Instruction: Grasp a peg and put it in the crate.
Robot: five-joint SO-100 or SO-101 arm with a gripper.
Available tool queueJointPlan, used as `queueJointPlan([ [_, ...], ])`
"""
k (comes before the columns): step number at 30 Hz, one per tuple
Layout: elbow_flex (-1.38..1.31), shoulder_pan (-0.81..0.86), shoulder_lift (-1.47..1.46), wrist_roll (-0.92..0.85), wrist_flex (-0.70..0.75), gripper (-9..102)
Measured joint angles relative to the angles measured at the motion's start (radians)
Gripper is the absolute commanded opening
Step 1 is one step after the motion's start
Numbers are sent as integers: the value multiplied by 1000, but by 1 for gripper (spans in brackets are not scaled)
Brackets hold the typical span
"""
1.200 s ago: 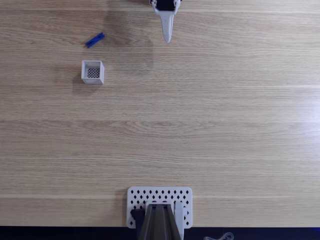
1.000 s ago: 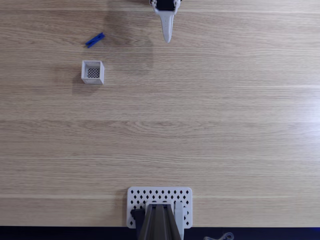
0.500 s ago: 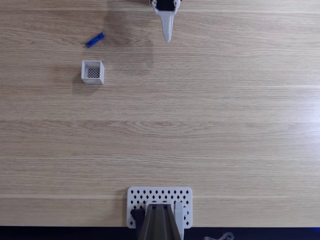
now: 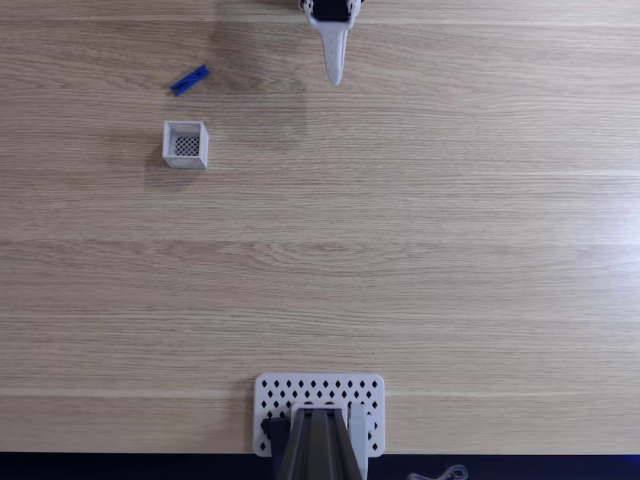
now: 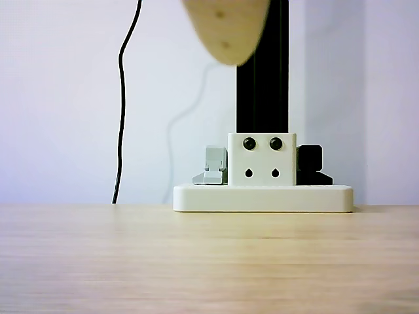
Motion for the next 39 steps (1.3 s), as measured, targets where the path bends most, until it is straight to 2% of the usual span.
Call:
queueJointPlan([
  [17, 0, 0, -20, 0, 0, 0],
  [21, 0, 0, -164, -46, -77, 0],
  [25, -46, 0, -344, -202, -167, 0],
  [29, -133, 52, -537, -446, -213, 0],
  [39, -351, 399, -907, -1213, -299, 0],
])
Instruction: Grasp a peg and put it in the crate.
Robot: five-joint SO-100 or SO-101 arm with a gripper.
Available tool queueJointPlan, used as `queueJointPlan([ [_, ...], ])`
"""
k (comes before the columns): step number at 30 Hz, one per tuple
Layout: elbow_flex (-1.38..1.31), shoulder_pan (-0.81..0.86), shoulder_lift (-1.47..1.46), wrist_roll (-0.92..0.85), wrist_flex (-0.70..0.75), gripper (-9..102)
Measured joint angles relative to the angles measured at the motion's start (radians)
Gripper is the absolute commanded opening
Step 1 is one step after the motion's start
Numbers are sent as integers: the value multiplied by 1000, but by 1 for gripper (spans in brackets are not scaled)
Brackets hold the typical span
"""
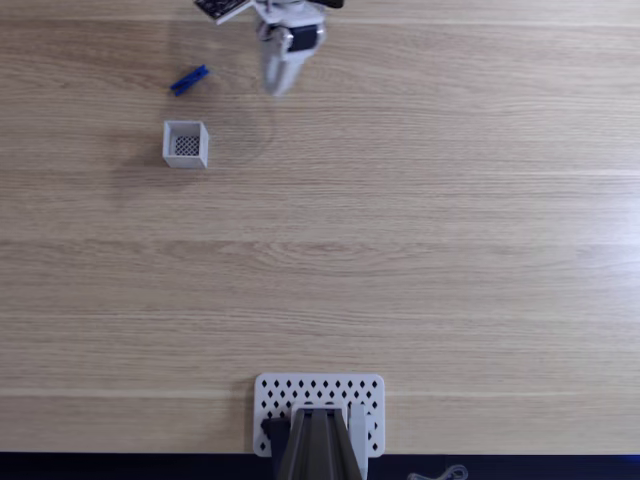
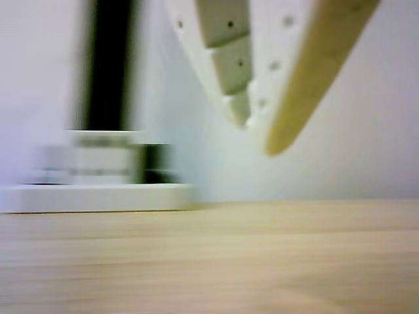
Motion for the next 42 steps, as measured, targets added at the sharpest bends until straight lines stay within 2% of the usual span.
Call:
queueJointPlan([
  [5, -9, 176, -130, -311, -179, 0],
  [11, -8, 342, -267, -400, -482, 0],
  [14, 15, 385, -333, -463, -577, 0],
  [20, 26, 411, -414, -538, -615, 1],
  [27, 26, 411, -466, -549, -618, 15],
  [42, 26, 414, -535, -549, -598, 15],
])
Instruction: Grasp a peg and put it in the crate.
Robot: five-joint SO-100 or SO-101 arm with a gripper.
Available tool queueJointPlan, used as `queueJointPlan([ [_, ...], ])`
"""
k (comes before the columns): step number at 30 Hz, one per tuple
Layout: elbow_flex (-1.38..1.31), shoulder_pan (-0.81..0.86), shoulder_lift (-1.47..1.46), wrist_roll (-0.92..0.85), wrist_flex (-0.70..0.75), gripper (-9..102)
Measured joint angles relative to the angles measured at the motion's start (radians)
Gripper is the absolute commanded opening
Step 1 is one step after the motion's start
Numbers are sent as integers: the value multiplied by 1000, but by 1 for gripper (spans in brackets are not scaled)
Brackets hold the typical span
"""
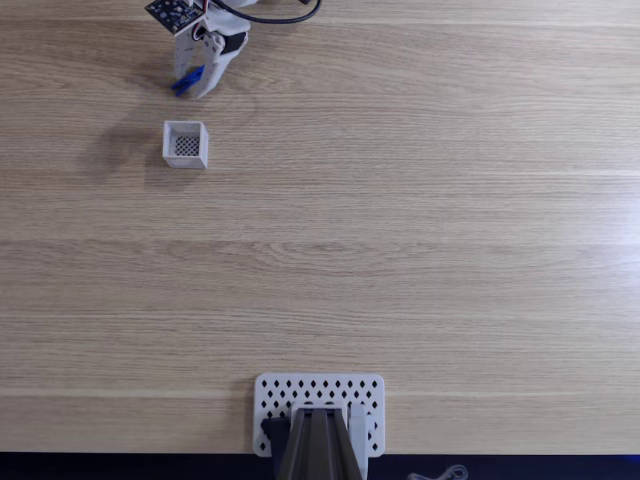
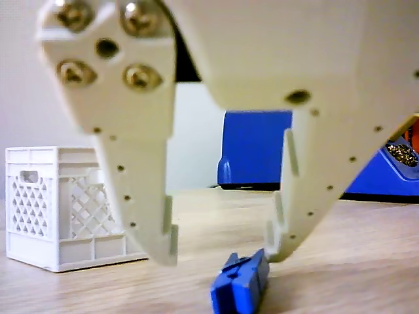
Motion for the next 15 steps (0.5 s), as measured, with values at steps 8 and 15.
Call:
queueJointPlan([
  [8, -32, 0, 0, 3, 101, 15],
  [15, -44, 0, 3, 3, 132, -3],
])
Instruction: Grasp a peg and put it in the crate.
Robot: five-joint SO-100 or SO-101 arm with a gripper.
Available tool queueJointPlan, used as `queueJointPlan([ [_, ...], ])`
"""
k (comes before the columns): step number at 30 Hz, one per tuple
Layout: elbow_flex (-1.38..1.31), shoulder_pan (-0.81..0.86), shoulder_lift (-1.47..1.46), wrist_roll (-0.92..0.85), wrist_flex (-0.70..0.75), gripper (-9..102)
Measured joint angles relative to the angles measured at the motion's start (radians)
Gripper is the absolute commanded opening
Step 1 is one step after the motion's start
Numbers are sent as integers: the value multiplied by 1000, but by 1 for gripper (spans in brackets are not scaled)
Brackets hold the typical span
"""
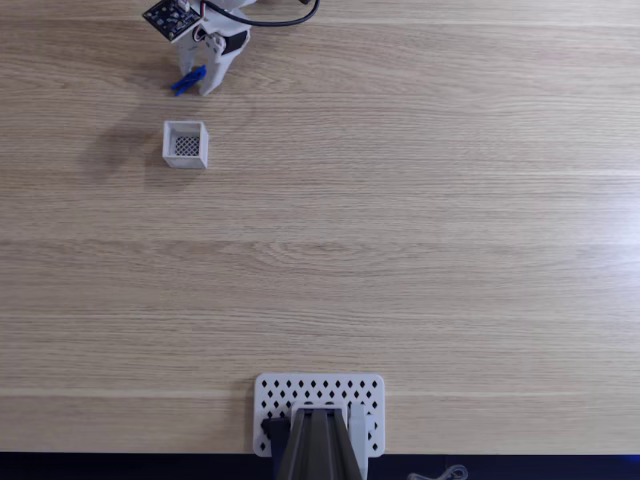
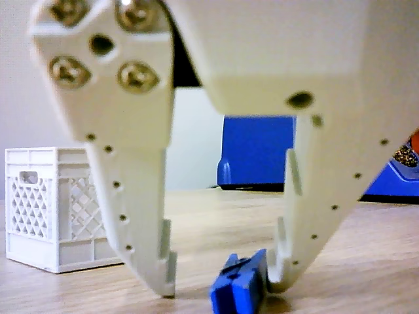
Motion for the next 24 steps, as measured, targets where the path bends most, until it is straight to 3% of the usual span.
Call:
queueJointPlan([
  [11, 2, 0, -3, -8, -49, -1],
  [16, 9, 0, -3, -8, -256, -1],
  [24, 66, -43, -60, 32, -729, -1],
])
